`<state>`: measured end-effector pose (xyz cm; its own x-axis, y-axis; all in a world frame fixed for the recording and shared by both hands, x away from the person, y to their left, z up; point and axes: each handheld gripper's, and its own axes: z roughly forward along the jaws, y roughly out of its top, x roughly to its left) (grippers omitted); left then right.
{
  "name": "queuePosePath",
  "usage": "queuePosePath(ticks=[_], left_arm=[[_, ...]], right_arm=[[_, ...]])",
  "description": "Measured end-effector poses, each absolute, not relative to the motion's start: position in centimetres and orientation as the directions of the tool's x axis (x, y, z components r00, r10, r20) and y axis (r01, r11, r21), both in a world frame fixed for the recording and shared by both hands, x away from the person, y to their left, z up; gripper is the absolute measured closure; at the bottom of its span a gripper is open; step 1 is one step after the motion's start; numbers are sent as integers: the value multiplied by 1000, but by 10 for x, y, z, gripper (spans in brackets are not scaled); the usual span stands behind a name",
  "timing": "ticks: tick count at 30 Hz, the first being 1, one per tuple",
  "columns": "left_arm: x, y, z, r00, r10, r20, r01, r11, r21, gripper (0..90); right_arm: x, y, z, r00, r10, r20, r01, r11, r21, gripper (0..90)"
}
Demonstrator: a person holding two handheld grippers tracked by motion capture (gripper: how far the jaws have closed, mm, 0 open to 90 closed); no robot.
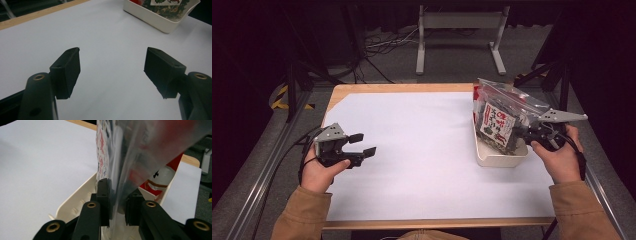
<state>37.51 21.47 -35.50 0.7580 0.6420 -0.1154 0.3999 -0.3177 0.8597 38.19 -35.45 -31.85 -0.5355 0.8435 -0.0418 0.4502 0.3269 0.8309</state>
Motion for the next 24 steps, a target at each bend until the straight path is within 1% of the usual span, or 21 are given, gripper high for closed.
queuePosePath(ticks=[6,7,9,11,13,16,20,24], left_arm=[[376,215,-356,763,636,-120,402,-321,857,294],[375,215,-356,761,637,-125,407,-318,856,293],[373,216,-357,759,638,-126,407,-315,857,292],[371,217,-357,759,640,-120,401,-315,860,290],[369,218,-356,760,640,-113,395,-316,862,288],[363,220,-356,765,635,-106,386,-321,865,286],[358,220,-356,775,625,-98,368,-319,873,282],[354,222,-356,783,615,-91,352,-318,880,279]], right_arm=[[380,-358,-318,-526,850,-30,429,295,854,750],[379,-359,-318,-520,853,-27,422,285,861,711],[376,-360,-318,-513,858,-23,409,268,872,594],[372,-362,-317,-506,862,-37,389,265,882,541],[366,-363,-318,-504,863,-22,384,247,890,487],[358,-364,-320,-503,864,-25,367,239,899,428],[346,-366,-322,-499,866,-28,352,232,907,419],[336,-367,-325,-509,861,-22,340,224,913,428]])
